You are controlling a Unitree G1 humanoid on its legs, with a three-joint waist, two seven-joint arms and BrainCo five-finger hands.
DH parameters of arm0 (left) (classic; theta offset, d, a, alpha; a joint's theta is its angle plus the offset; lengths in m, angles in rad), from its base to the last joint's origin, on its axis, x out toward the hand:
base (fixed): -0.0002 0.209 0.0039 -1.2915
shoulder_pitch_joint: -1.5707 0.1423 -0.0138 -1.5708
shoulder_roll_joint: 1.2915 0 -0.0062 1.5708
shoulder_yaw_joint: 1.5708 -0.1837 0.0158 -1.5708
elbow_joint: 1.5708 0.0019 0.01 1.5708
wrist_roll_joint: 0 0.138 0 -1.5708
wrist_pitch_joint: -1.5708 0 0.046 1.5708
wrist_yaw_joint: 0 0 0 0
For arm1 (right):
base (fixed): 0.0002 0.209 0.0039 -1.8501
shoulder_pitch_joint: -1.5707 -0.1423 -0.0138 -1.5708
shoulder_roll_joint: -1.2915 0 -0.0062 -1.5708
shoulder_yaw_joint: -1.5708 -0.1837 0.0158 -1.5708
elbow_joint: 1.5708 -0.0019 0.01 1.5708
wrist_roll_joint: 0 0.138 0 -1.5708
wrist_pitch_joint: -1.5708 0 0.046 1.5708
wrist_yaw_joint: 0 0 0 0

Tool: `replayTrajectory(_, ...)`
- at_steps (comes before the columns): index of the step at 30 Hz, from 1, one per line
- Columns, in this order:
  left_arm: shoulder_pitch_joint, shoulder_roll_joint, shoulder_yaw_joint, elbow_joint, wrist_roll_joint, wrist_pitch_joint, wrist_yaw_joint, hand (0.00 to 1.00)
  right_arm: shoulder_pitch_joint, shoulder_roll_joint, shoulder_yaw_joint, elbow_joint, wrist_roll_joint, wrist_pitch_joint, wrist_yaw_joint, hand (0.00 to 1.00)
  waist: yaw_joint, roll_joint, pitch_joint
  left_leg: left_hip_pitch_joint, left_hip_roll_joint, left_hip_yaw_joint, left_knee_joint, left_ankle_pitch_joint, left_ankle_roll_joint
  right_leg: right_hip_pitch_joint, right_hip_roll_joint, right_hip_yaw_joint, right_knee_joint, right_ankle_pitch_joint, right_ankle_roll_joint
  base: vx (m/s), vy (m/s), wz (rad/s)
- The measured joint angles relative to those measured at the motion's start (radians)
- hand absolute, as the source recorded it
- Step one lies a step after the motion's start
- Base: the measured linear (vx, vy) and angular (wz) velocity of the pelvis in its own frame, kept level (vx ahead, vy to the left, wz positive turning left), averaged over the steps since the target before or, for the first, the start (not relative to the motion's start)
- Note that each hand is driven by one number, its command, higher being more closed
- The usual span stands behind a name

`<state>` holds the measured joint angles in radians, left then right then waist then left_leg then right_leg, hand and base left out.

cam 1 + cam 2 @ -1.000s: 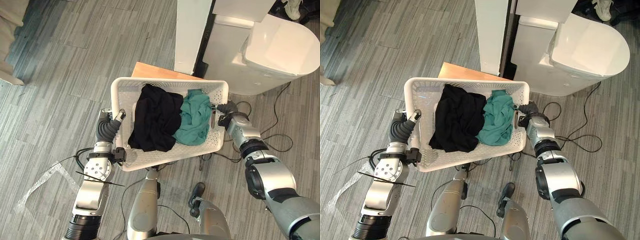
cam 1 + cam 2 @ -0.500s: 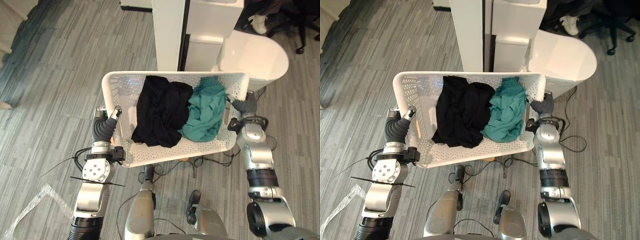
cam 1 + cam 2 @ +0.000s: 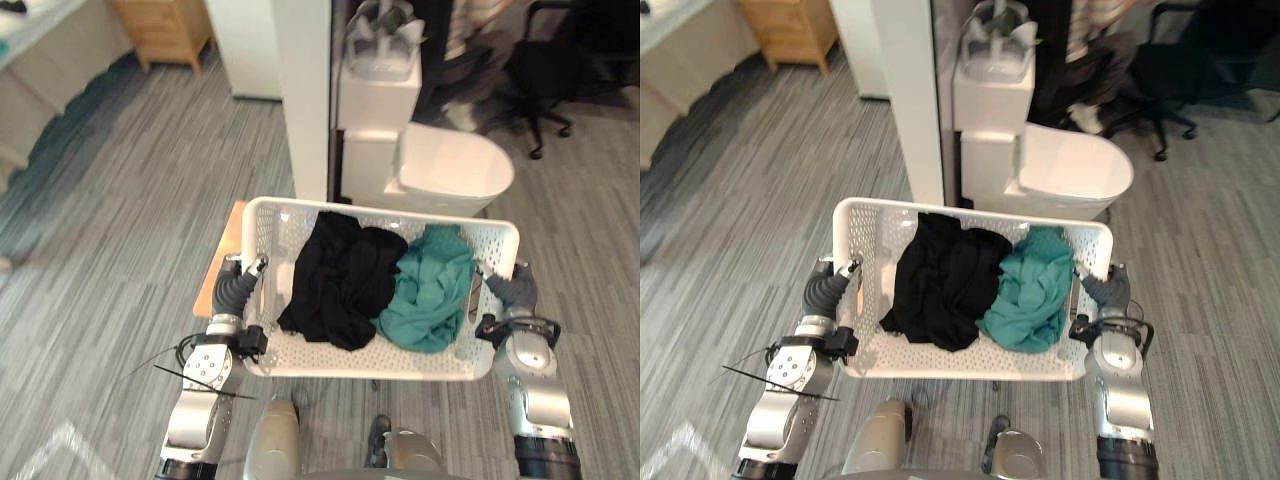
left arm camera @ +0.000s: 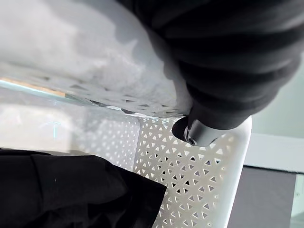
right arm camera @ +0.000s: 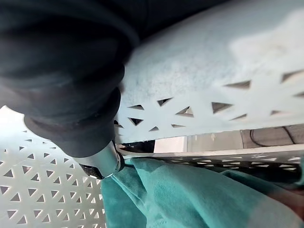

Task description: Pick up the laundry basket with both hands and put the clothes into the washing machine.

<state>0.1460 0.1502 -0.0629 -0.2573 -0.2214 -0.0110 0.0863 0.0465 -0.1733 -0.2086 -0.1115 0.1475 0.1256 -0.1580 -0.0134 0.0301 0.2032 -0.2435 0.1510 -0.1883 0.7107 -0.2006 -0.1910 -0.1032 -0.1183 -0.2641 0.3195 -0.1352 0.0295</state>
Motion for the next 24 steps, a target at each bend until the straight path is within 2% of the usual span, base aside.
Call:
replayTrajectory(1, 0.005, -0.01, 0.0, -0.005, 0.014, -0.002, 0.0, 1.0, 0.011, 0.001, -0.002, -0.014, 0.0, 0.0, 0.004, 1.0, -0.002, 0.014, -0.012, 0.017, 0.001, -0.021, -0.013, -0.041, -0.003, -0.028, 0.006, 0.02, 0.014, 0.005, 0.006, -0.25, 0.302, -0.94)
replayTrajectory(2, -0.004, -0.024, 0.0, -0.011, 0.054, -0.012, 0.0, 1.0, 0.022, 0.016, -0.017, -0.037, 0.0, -0.002, 0.008, 1.0, -0.011, 0.027, -0.026, 0.034, -0.005, -0.024, -0.073, -0.117, 0.01, -0.097, 0.006, 0.061, 0.042, 0.025, 0.015, -0.23, 0.293, -0.89)
replayTrajectory(3, -0.017, -0.028, 0.0, -0.011, 0.078, -0.02, 0.001, 1.0, 0.022, 0.035, -0.03, -0.042, 0.0, -0.002, 0.008, 1.0, -0.017, 0.025, -0.026, 0.036, -0.015, 0.002, -0.111, -0.154, 0.038, -0.14, 0.001, 0.097, 0.043, 0.052, 0.027, -0.27, 0.307, -1.01)
replayTrajectory(4, -0.031, -0.025, -0.003, -0.005, 0.094, -0.019, 0.001, 1.0, 0.034, 0.062, -0.046, -0.049, -0.001, -0.002, 0.008, 1.0, -0.029, 0.01, -0.024, 0.027, -0.033, 0.041, -0.143, -0.169, 0.039, -0.174, -0.019, 0.138, 0.019, 0.097, 0.048, -0.31, 0.306, -0.79)
replayTrajectory(5, -0.035, -0.024, -0.009, -0.002, 0.11, -0.016, 0.001, 1.0, 0.052, 0.073, -0.053, -0.058, -0.002, -0.001, 0.007, 1.0, -0.029, -0.001, -0.024, 0.025, -0.05, 0.065, -0.151, -0.169, 0.04, -0.183, -0.031, 0.162, -0.002, 0.125, 0.06, -0.38, 0.375, -0.97)
replayTrajectory(6, -0.029, -0.025, -0.012, -0.002, 0.139, -0.015, 0.0, 1.0, 0.099, 0.089, -0.056, -0.098, -0.002, -0.001, 0.007, 1.0, -0.027, -0.016, -0.018, 0.031, -0.092, 0.128, -0.149, -0.151, 0.081, -0.183, -0.058, 0.186, -0.069, 0.217, 0.071, -0.33, 0.303, -0.95)
replayTrajectory(7, -0.027, -0.028, -0.008, -0.003, 0.147, -0.016, 0.001, 1.0, 0.111, 0.092, -0.052, -0.112, -0.002, -0.001, 0.007, 1.0, -0.026, -0.014, -0.017, 0.032, -0.092, 0.159, -0.153, -0.141, 0.115, -0.185, -0.058, 0.177, -0.11, 0.27, 0.066, -0.36, 0.24, -1.35)
replayTrajectory(8, -0.031, -0.029, 0.007, -0.006, 0.154, -0.02, 0.001, 1.0, 0.106, 0.093, -0.039, -0.12, -0.002, -0.002, 0.007, 1.0, -0.018, -0.003, -0.006, 0.028, -0.068, 0.253, -0.168, -0.131, 0.166, -0.185, -0.077, 0.09, -0.106, 0.296, 0.028, -0.39, 0.192, -1.21)
replayTrajectory(9, -0.03, -0.026, 0.023, -0.006, 0.154, -0.023, 0.0, 1.0, 0.105, 0.095, -0.025, -0.126, -0.002, -0.002, 0.007, 1.0, -0.03, -0.006, -0.003, 0.033, -0.058, 0.348, -0.178, -0.114, 0.209, -0.221, -0.13, -0.025, 0.12, 0.148, -0.01, -0.42, 0.21, -1.15)
replayTrajectory(10, -0.022, -0.031, 0.03, -0.008, 0.155, -0.023, 0.0, 1.0, 0.107, 0.095, -0.018, -0.13, -0.002, -0.002, 0.007, 1.0, -0.031, -0.005, -0.003, 0.049, -0.058, 0.403, -0.197, -0.104, 0.229, -0.227, -0.163, -0.067, 0.272, 0.063, -0.035, -0.31, 0.173, -0.86)
replayTrajectory(11, -0.004, -0.034, 0.036, -0.022, 0.154, -0.023, 0.0, 1.0, 0.105, 0.095, -0.011, -0.129, -0.003, -0.001, 0.007, 1.0, -0.026, -0.005, -0.002, 0.067, -0.057, 0.452, -0.228, -0.091, 0.25, -0.215, -0.181, -0.091, 0.383, 0.004, -0.047, -0.27, 0.121, -0.68)
replayTrajectory(12, 0.012, -0.034, 0.042, -0.035, 0.154, -0.023, 0.0, 1.0, 0.105, 0.095, -0.003, -0.129, -0.003, -0.001, 0.007, 1.0, -0.025, -0.005, -0.003, 0.075, -0.057, 0.482, -0.25, -0.077, 0.263, -0.201, -0.188, -0.105, 0.433, -0.023, -0.048, -0.28, 0.054, -0.87)
replayTrajectory(13, 0.06, -0.039, 0.069, -0.082, 0.154, -0.024, -0.007, 1.0, 0.098, 0.091, 0.024, -0.128, -0.003, -0.001, 0.009, 1.0, -0.02, -0.007, -0.006, 0.089, -0.054, 0.547, -0.309, -0.037, 0.275, -0.134, -0.212, -0.153, 0.519, -0.088, -0.044, -0.29, 0.018, -0.83)
replayTrajectory(14, 0.079, -0.047, 0.085, -0.101, 0.154, -0.023, -0.012, 1.0, 0.091, 0.088, 0.03, -0.126, -0.003, -0.001, 0.009, 1.0, -0.013, -0.007, -0.008, 0.094, -0.053, 0.567, -0.337, -0.022, 0.278, -0.103, -0.221, -0.17, 0.534, -0.111, -0.045, -0.36, -0.072, -1.2)
replayTrajectory(15, 0.116, -0.061, 0.114, -0.129, 0.154, -0.022, -0.02, 1.0, 0.065, 0.086, 0.053, -0.097, -0.005, -0.001, 0.015, 1.0, 0.008, -0.011, -0.025, 0.097, -0.038, 0.635, -0.381, 0.01, 0.287, -0.043, -0.255, -0.207, 0.541, -0.141, -0.035, -0.36, -0.137, -1.43)
replayTrajectory(16, 0.144, -0.075, 0.138, -0.139, 0.154, -0.022, -0.021, 1.0, 0.033, 0.085, 0.072, -0.056, -0.014, -0.001, 0.029, 1.0, 0.041, -0.012, -0.051, 0.081, -0.018, 0.691, -0.392, 0.018, 0.295, 0.015, -0.309, -0.248, 0.52, -0.149, -0.027, -0.3, -0.125, -1.51)
replayTrajectory(17, 0.155, -0.081, 0.147, -0.139, 0.154, -0.021, -0.021, 1.0, 0.018, 0.084, 0.084, -0.035, -0.024, -0.001, 0.031, 1.0, 0.054, -0.016, -0.07, 0.065, -0.01, 0.713, -0.391, 0.021, 0.292, 0.038, -0.347, -0.269, 0.497, -0.148, -0.027, -0.23, -0.158, -1.49)
replayTrajectory(18, 0.17, -0.094, 0.169, -0.139, 0.154, -0.021, -0.021, 1.0, -0.01, 0.079, 0.106, -0.004, -0.033, -0.001, 0.031, 1.0, 0.071, -0.031, -0.108, 0.011, 0.005, 0.742, -0.366, 0.022, 0.289, 0.077, -0.417, -0.302, 0.422, -0.128, -0.022, -0.24, -0.224, -1.07)
replayTrajectory(19, 0.168, -0.098, 0.178, -0.138, 0.154, -0.021, -0.021, 1.0, -0.026, 0.072, 0.111, 0.003, -0.035, -0.001, 0.031, 1.0, 0.08, -0.039, -0.117, -0.025, 0.021, 0.746, -0.334, 0.029, 0.27, 0.078, -0.416, -0.306, 0.363, -0.122, 0.029, -0.37, -0.337, -1.25)
replayTrajectory(20, 0.163, -0.125, 0.174, -0.133, 0.154, -0.013, -0.022, 1.0, -0.059, 0.046, 0.116, 0.033, -0.037, -0.001, 0.031, 1.0, 0.094, -0.022, -0.126, -0.076, 0.054, 0.731, -0.318, 0.051, 0.233, 0.055, -0.34, -0.315, 0.26, -0.162, 0.091, -0.36, -0.322, -1.22)
replayTrajectory(21, 0.164, -0.142, 0.162, -0.131, 0.154, -0.006, -0.022, 1.0, -0.078, 0.035, 0.121, 0.054, -0.04, 0.001, 0.031, 1.0, 0.111, -0.006, -0.136, -0.085, 0.072, 0.721, -0.355, 0.073, 0.206, 0.033, -0.287, -0.29, 0.19, -0.161, 0.096, -0.28, -0.226, -1.58)
replayTrajectory(22, 0.163, -0.142, 0.157, -0.132, 0.154, -0.005, -0.021, 1.0, -0.092, 0.026, 0.121, 0.069, -0.04, 0.001, 0.029, 1.0, 0.114, 0.008, -0.145, -0.083, 0.103, 0.726, -0.389, 0.12, 0.197, 0.031, -0.227, -0.269, 0.101, -0.148, 0.12, -0.2, -0.202, -1.3)
replayTrajectory(23, 0.162, -0.141, 0.157, -0.131, 0.154, -0.006, -0.02, 1.0, -0.093, 0.027, 0.122, 0.069, -0.04, 0.001, 0.029, 1.0, 0.112, 0.007, -0.145, -0.078, 0.12, 0.732, -0.399, 0.137, 0.191, 0.033, -0.2, -0.259, 0.063, -0.141, 0.131, -0.15, -0.206, -1.24)
replayTrajectory(24, 0.162, -0.143, 0.157, -0.126, 0.154, -0.005, -0.02, 1.0, -0.089, 0.026, 0.123, 0.07, -0.04, 0.001, 0.027, 1.0, 0.102, 0.005, -0.145, -0.063, 0.149, 0.725, -0.422, 0.169, 0.183, 0.028, -0.149, -0.23, 0.007, -0.113, 0.122, -0.15, -0.239, -1.19)
